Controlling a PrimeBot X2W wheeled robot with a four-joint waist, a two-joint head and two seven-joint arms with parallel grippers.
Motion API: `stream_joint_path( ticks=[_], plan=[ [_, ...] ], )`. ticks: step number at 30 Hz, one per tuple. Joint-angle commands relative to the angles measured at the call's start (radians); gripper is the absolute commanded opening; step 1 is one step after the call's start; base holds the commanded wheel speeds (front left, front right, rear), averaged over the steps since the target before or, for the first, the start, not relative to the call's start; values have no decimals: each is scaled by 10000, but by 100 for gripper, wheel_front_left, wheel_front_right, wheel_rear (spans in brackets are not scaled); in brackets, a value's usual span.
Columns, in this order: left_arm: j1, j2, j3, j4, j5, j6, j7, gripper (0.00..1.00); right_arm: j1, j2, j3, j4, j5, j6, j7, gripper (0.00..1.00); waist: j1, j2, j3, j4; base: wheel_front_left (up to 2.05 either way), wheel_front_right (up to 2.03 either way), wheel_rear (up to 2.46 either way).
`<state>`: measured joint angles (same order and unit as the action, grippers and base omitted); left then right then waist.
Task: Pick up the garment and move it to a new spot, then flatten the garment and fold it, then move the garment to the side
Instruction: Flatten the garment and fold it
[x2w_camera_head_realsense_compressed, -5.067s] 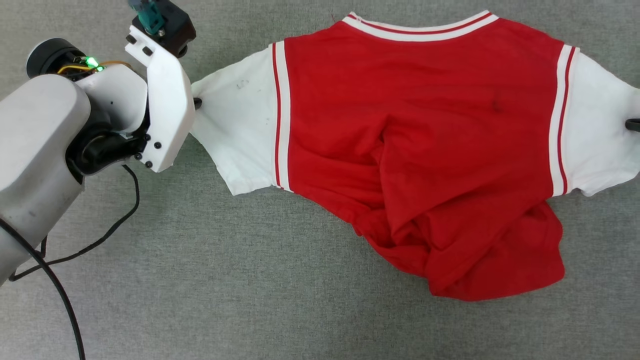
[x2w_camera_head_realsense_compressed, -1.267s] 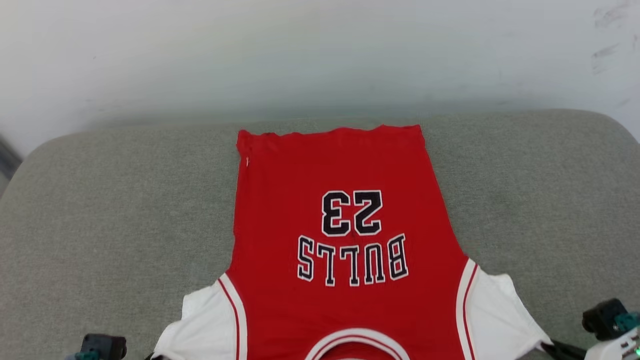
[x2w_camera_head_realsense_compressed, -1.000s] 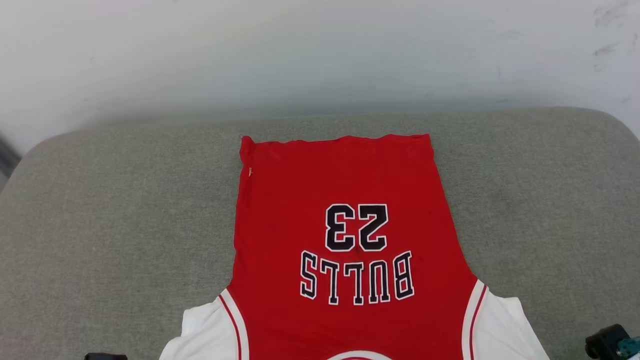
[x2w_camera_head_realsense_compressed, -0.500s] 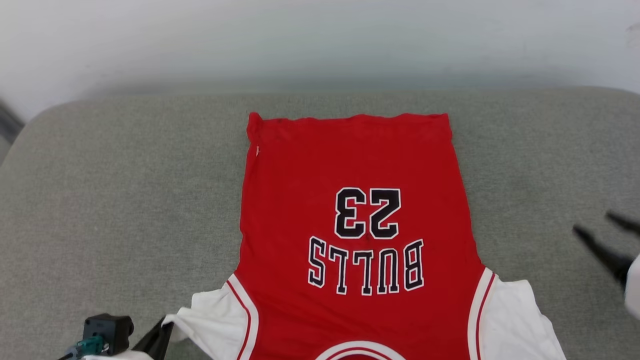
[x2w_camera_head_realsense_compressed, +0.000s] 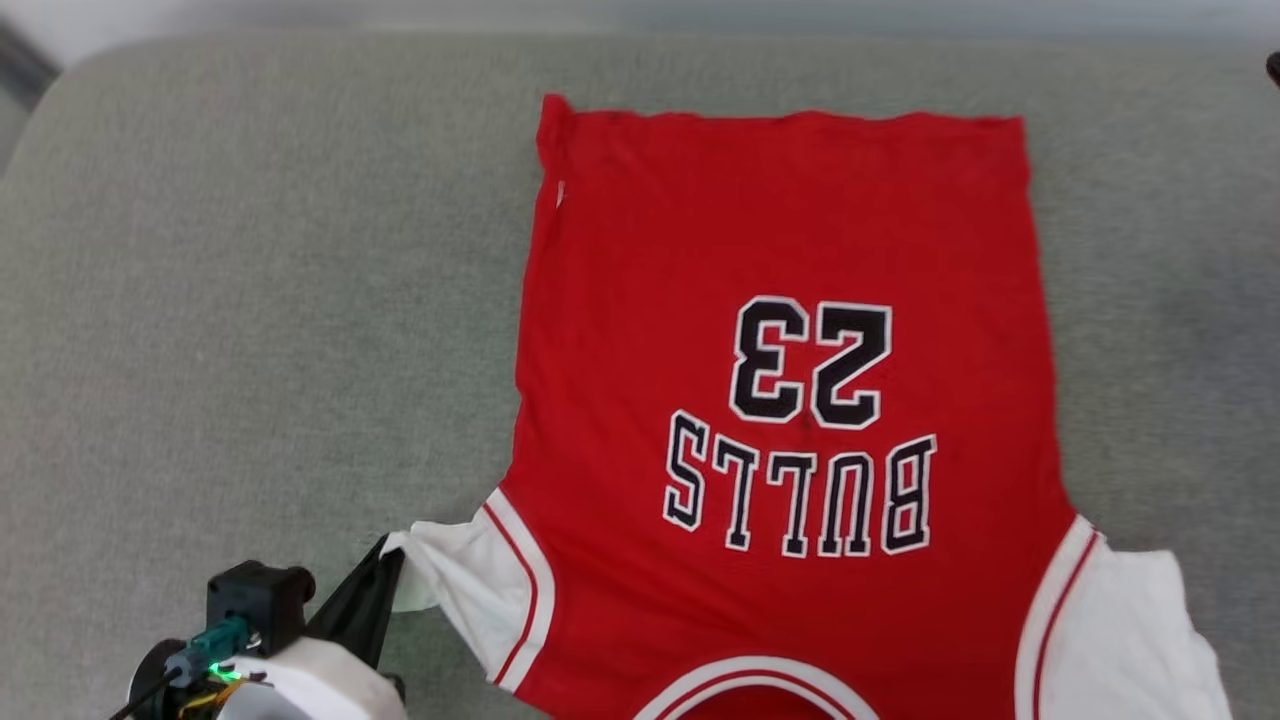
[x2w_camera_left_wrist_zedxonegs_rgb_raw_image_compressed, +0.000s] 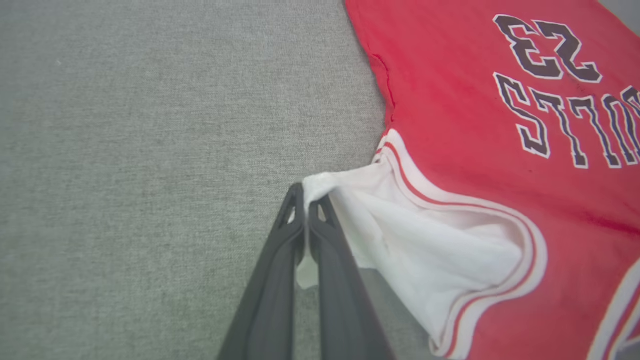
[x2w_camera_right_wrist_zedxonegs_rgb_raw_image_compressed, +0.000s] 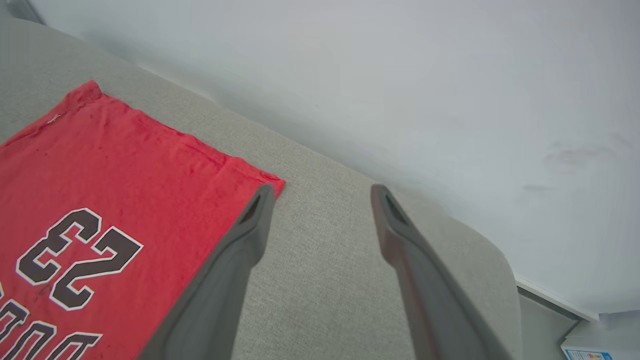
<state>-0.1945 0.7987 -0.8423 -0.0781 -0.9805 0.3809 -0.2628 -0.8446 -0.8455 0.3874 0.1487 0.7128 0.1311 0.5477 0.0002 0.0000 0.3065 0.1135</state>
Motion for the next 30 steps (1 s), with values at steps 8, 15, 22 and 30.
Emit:
stream_joint_path(
  ticks=[8,15,22,30],
  plan=[
    [-831,-767,298,-15,793,-309,-27,0,-2233,848,407,1630,571,-7,4371,100,-2,0,1756,1200,0,0,0],
    [-1277,-1217,639,-134,1314,-525,-26,0,-3536,1345,241,2585,74,-6,6411,100,-2,0,2746,1769,0,0,0],
    [-1479,-1602,878,-110,1794,-666,-17,0,-4244,1782,-184,3356,-920,-6,7030,100,-2,0,3516,2181,0,0,0],
    [-1591,-1785,1049,-176,2138,-742,7,0,-3046,1893,197,3586,-1132,-6,7580,100,-2,0,3738,2231,0,0,0]
  ],
)
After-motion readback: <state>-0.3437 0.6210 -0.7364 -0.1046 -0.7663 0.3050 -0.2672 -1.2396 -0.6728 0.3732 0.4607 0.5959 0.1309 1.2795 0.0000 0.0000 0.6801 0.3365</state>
